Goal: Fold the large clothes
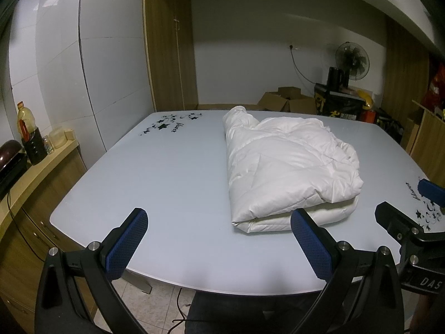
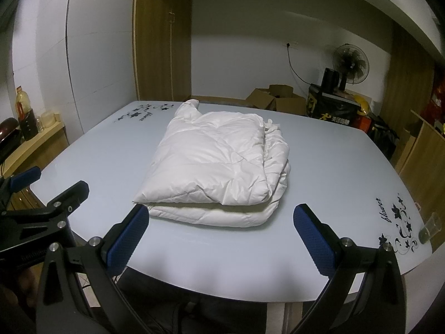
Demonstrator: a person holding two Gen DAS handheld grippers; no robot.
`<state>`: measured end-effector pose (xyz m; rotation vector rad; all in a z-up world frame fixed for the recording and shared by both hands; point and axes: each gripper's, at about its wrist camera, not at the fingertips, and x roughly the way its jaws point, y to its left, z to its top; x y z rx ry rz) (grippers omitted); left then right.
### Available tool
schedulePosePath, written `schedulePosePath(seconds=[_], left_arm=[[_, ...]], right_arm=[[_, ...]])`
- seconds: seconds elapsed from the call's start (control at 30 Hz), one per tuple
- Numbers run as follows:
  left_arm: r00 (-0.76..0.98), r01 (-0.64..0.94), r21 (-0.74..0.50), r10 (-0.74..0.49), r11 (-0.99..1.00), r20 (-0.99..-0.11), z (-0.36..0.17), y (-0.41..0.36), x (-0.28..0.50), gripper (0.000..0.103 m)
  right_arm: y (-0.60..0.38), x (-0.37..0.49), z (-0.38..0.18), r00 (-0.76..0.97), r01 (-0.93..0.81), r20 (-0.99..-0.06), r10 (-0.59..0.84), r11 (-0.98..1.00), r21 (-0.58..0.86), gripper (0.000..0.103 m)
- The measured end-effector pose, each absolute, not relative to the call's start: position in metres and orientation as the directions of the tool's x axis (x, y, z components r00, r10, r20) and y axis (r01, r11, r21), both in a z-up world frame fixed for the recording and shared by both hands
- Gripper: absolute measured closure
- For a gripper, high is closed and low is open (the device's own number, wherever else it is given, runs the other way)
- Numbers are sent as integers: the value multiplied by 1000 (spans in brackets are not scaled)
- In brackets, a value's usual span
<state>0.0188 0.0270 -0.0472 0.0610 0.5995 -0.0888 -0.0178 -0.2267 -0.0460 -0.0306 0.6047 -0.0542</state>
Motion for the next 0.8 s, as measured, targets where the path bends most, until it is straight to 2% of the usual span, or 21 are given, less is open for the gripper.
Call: schedulePosePath(seconds=[0.8], left_arm=[[813,104,23,-72,994,-578,-49,27,19,0]], right_arm=[[-228,-20,-48,820,37,-569,-58,998,-48,0]])
